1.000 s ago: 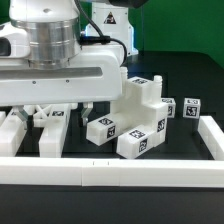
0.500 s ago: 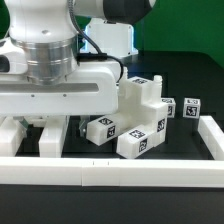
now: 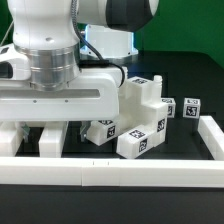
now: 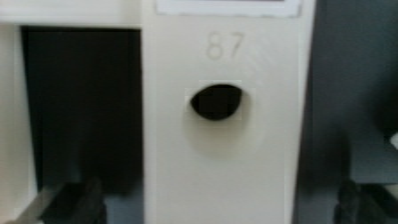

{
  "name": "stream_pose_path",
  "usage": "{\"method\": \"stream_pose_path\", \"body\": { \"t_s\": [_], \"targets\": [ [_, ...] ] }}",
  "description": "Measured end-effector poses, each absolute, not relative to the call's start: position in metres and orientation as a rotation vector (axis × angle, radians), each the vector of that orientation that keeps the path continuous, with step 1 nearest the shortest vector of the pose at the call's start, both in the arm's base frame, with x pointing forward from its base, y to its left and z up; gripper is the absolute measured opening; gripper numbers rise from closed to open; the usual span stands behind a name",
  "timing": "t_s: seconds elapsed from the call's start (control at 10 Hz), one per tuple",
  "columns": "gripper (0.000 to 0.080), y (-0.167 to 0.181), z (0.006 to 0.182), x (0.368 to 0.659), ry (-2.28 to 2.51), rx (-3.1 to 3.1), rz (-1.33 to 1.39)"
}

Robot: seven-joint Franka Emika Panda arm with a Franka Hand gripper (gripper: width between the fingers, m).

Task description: Assemble chair

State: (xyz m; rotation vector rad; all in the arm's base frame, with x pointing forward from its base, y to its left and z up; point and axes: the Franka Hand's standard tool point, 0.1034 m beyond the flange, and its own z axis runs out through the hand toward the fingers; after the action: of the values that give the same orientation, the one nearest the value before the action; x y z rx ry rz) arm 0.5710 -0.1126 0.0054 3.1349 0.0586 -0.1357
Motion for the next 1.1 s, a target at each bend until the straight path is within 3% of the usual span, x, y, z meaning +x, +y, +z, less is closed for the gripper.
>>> {"method": "stream_pose_path", "body": {
  "t_s": [0.2,0.3,0.4,0.5,0.6,0.9,1.1],
  "targets": [
    [0.0649,-0.113,0.005,0.571,0.057,3.135,-0.136],
    [0.0536,-0.113,0.005,0.571,0.057,3.135,-0.136],
    [0.0536,-0.113,0.005,0.571,0.058,3.135,-0.136],
    [0.0353,-0.114,0.005,0.571,0.057,3.134,-0.136],
    [0.0283,-0.114,0.005,0.571,0.056,3.134,-0.136],
    [0.0284,-0.113,0.011,0.572,0.053,3.138,-0.131],
    [0.0284,-0.107,0.034,0.575,0.062,3.158,-0.132]
  ]
}}
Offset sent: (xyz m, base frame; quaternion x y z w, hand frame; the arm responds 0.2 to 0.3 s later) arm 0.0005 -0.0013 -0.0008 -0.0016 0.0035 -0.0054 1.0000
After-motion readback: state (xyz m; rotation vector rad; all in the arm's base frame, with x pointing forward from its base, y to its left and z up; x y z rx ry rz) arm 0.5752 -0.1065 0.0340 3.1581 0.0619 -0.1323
